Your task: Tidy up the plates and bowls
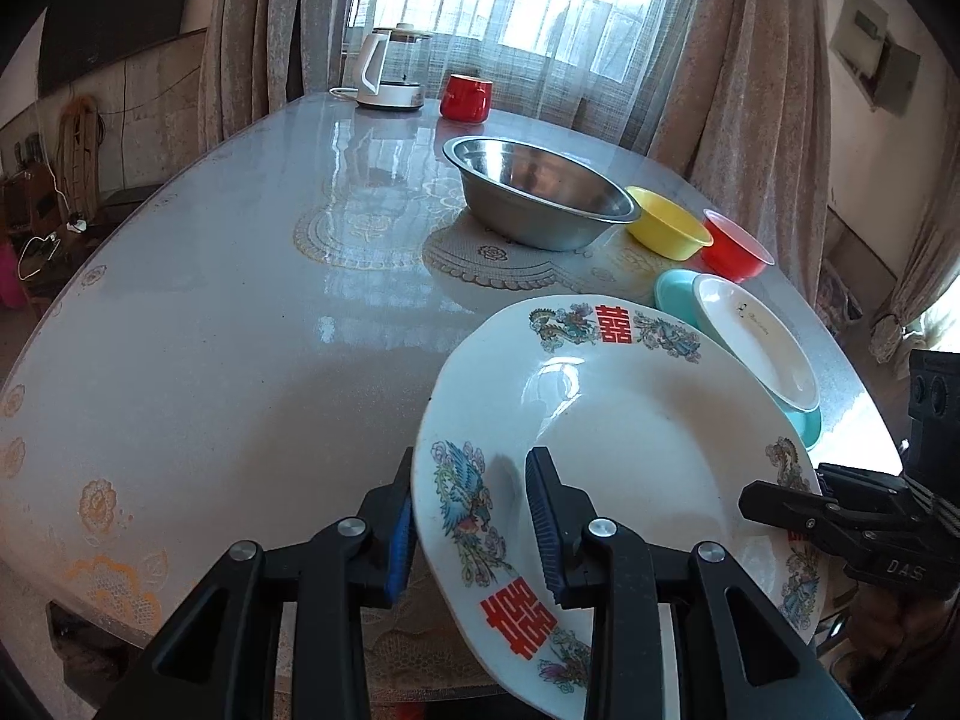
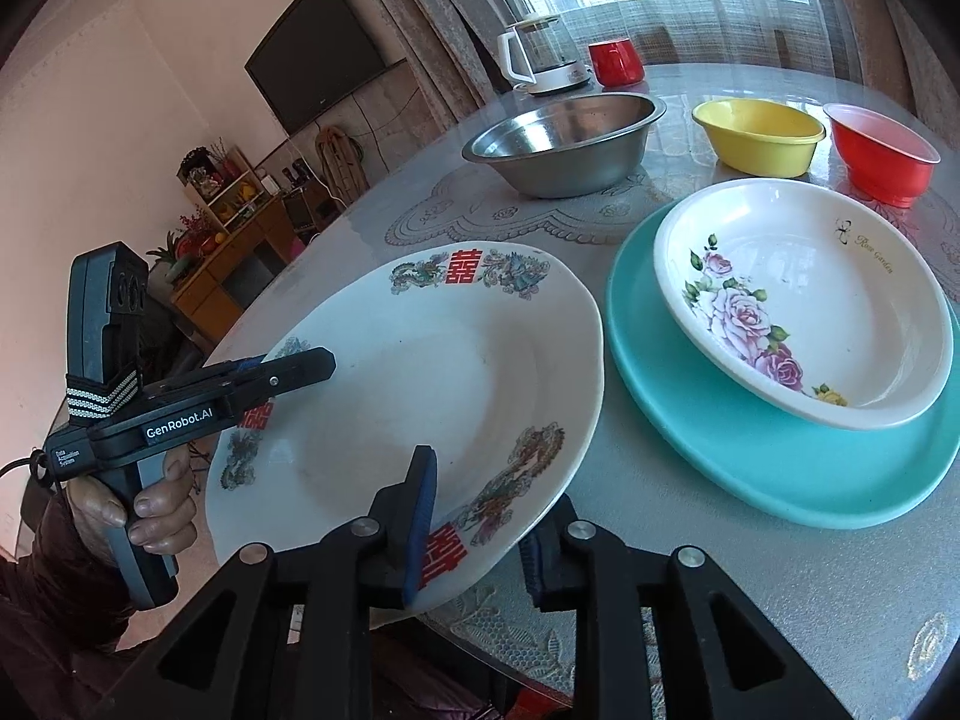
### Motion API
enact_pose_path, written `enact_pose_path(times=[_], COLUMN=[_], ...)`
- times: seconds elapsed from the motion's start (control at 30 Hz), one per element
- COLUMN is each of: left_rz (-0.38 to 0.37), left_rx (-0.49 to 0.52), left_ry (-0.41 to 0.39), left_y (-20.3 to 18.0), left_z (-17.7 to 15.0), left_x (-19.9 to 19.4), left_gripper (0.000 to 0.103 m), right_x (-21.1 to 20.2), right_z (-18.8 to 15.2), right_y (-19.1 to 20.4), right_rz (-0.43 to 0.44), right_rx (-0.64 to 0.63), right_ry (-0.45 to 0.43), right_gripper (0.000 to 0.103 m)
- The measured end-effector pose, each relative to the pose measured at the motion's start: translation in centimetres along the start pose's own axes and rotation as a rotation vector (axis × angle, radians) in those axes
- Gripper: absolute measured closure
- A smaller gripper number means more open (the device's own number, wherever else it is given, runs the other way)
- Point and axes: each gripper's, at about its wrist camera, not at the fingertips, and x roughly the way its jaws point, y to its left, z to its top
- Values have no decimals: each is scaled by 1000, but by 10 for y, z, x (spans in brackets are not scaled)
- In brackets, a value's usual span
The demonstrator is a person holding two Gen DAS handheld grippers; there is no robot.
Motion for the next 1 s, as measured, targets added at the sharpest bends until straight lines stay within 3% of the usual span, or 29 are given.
enact_pose_path(times=[0.4,1.0], left_rz=[-27,-141], left_rx=[57,148], left_ry=[-42,-39], left_y=[-20,-94], left_z=[16,58], left_x=[-4,28], left_gripper=[70,70], right_x=[-20,-78], right_z=[6,11], right_y=[-9,-57], right_rz=[-20,-178], right_rx=[26,141], right_ry=[-48,-177], right_gripper=[78,78])
